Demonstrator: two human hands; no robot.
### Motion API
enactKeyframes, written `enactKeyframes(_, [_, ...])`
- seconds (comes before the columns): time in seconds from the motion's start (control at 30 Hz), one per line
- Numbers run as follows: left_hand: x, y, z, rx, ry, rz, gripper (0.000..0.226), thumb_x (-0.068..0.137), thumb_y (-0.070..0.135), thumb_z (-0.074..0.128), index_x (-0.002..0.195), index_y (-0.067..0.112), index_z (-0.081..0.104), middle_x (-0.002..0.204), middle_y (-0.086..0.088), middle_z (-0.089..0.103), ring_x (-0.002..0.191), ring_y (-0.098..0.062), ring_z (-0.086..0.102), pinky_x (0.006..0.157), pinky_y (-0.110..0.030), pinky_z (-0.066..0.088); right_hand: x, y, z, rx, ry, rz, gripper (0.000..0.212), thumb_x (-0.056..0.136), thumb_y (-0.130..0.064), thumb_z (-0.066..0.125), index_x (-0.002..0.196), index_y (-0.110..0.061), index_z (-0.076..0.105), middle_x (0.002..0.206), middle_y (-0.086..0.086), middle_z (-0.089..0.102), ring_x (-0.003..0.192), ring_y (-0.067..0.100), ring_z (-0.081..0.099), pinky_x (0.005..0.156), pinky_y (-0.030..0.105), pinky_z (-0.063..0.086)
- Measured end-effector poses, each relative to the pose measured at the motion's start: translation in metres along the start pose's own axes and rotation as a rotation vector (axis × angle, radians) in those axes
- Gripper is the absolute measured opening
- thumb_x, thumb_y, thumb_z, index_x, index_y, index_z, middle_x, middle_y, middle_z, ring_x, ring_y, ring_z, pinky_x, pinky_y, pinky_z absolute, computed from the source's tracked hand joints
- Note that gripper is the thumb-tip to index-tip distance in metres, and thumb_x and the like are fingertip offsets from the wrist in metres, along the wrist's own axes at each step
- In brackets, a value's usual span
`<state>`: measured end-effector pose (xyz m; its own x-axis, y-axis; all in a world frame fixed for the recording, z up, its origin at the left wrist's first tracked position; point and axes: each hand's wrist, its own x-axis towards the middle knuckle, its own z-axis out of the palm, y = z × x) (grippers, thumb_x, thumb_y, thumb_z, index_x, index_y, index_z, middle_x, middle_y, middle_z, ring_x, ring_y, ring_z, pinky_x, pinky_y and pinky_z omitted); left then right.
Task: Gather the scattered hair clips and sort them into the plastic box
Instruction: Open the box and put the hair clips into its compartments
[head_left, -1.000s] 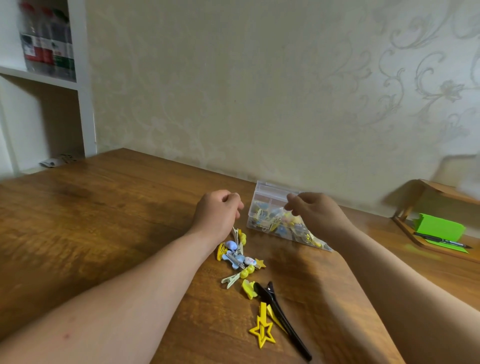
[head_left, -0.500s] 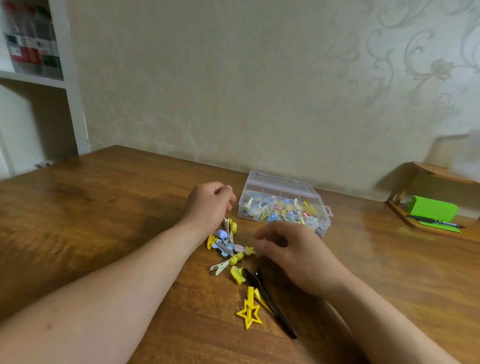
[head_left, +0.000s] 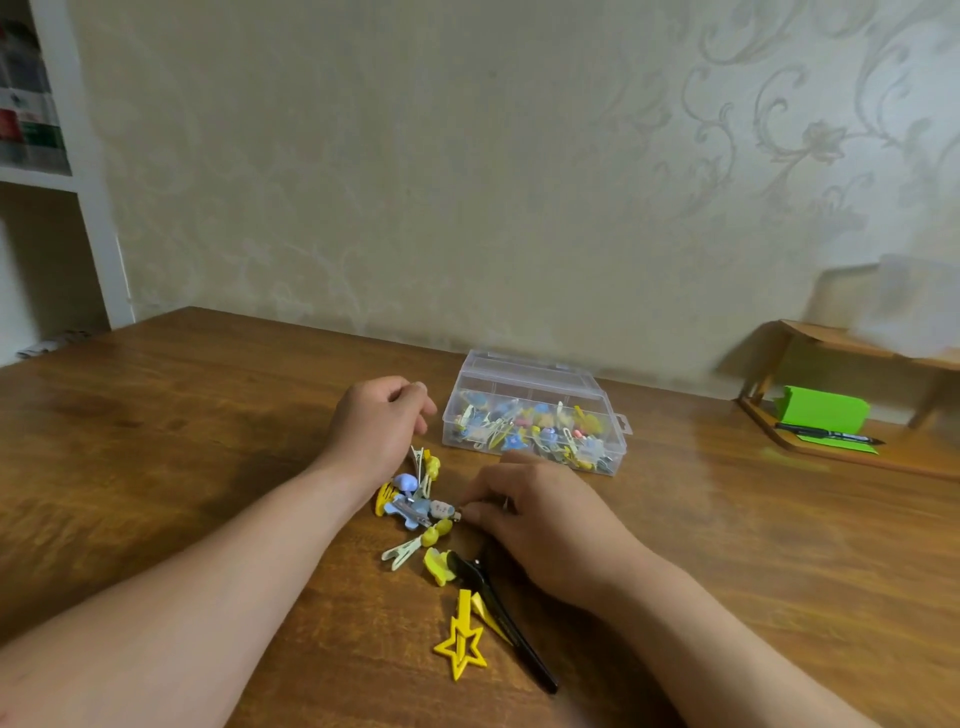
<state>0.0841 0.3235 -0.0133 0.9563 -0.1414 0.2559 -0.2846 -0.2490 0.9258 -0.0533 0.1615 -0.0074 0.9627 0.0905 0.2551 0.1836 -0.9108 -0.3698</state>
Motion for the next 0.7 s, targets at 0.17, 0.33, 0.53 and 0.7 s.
enactKeyframes(0.17, [0.0,0.0,0.0,0.007,0.001,0.009,0.035,0.108,0.028,0.055,0.083,0.016,0.077,0.076,-0.004,0.071,0.078,-0.023,0.064,0.083,-0.046,0.057,-0.002,0.013,-0.007,-0.067,0.02,0.04,0.017,0.107,-0.039,0.054,0.107,-0.031,0.069,0.103,-0.015,0.065,0.092,0.004,0.06,0.084,0.03,0.055])
enactKeyframes(0.33, [-0.001,0.001,0.0,0.005,-0.009,0.013,0.035,0.108,0.028,0.054,0.084,0.016,0.076,0.077,-0.004,0.07,0.079,-0.021,0.064,0.079,-0.042,0.055,-0.006,0.03,-0.021,0.109,0.154,0.238,0.018,0.108,-0.036,0.052,0.096,-0.031,0.064,0.086,-0.011,0.07,0.08,0.006,0.065,0.069,0.026,0.05])
enactKeyframes(0.53, [0.0,0.001,0.0,-0.015,-0.028,0.007,0.035,0.107,0.028,0.054,0.082,0.016,0.075,0.074,-0.002,0.07,0.07,-0.018,0.061,0.068,-0.034,0.048,0.02,0.055,-0.06,0.179,0.437,0.4,0.012,0.105,-0.021,0.06,0.096,-0.024,0.067,0.082,-0.007,0.077,0.074,0.008,0.072,0.063,0.028,0.049])
enactKeyframes(0.7, [-0.001,0.003,0.0,-0.015,-0.029,0.007,0.036,0.107,0.027,0.053,0.081,0.016,0.075,0.076,-0.005,0.072,0.07,-0.016,0.06,0.064,-0.031,0.045,0.056,0.066,-0.074,0.037,0.272,0.484,0.011,0.101,-0.026,0.065,0.093,-0.022,0.073,0.083,-0.005,0.077,0.075,0.021,0.072,0.056,0.029,0.051])
